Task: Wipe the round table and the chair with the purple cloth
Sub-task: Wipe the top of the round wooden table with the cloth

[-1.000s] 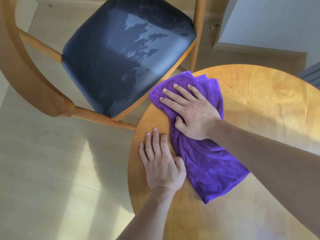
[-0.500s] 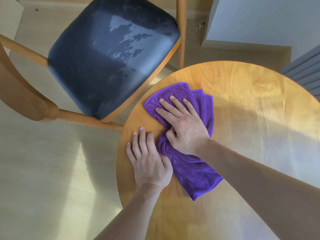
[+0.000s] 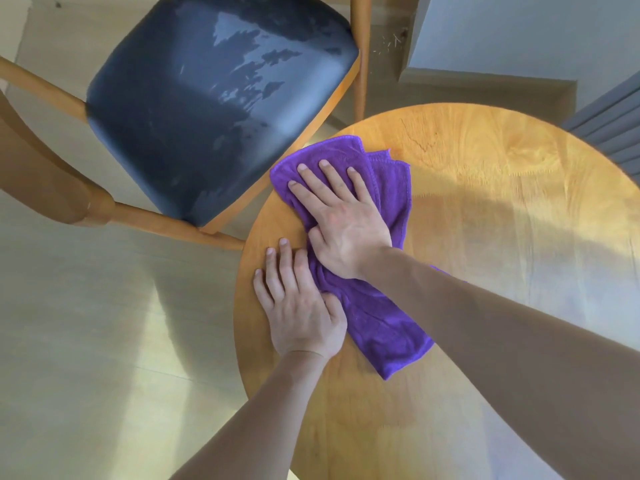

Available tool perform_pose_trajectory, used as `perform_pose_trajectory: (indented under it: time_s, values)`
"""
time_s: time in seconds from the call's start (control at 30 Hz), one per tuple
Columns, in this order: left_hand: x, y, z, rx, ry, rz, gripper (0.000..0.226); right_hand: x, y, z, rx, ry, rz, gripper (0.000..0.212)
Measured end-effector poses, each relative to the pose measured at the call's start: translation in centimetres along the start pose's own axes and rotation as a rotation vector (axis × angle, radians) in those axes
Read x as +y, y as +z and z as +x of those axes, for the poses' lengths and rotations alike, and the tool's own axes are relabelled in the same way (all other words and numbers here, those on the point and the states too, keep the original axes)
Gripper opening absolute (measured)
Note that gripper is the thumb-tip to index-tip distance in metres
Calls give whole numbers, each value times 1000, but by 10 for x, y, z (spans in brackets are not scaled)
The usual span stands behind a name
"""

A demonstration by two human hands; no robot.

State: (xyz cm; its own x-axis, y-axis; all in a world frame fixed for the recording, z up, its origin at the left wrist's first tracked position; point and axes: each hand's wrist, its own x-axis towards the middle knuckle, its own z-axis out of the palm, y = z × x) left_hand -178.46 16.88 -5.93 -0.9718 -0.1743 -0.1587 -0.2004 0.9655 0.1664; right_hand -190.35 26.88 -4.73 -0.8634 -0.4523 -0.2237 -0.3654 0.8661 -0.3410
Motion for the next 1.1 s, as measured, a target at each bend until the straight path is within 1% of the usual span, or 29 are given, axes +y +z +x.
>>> perform_pose_trajectory:
  time_s: [0.13, 0.33, 0.4, 0.47, 0.6, 0.7, 0.77, 0.93, 1.0, 1.1]
  values:
    - [0, -3, -1, -6, 5, -14, 72, 6, -1, -18, -24, -67, 33, 82]
    - [-2, -4, -2, -18, 19, -24, 72, 23, 4, -73, -32, -50, 103, 76]
    - [-1, -4, -1, -9, 17, -38, 70, 34, 2, -78, -58, -94, 70, 77]
    - [0, -4, 0, 0, 14, -43, 68, 43, -2, -67, -45, -103, 51, 78]
    - [-1, -2, 0, 11, 15, -37, 65, 31, -7, -17, 99, 55, 88, 73]
    - [-2, -3, 0, 28, 13, -51, 64, 9, -3, 1, 123, 123, 99, 72]
    - [-2, -4, 1, 41, 4, -71, 65, 4, 2, -4, 107, 89, 78, 73]
    - [-4, -7, -1, 36, 11, -119, 66, 23, 4, -30, 30, -102, 41, 77]
    - [-6, -7, -4, 33, 21, -148, 63, 30, 5, -38, 23, -129, 38, 75]
    - [-18, 0, -24, 25, 47, -118, 58, 34, 7, -44, 40, -127, 38, 72]
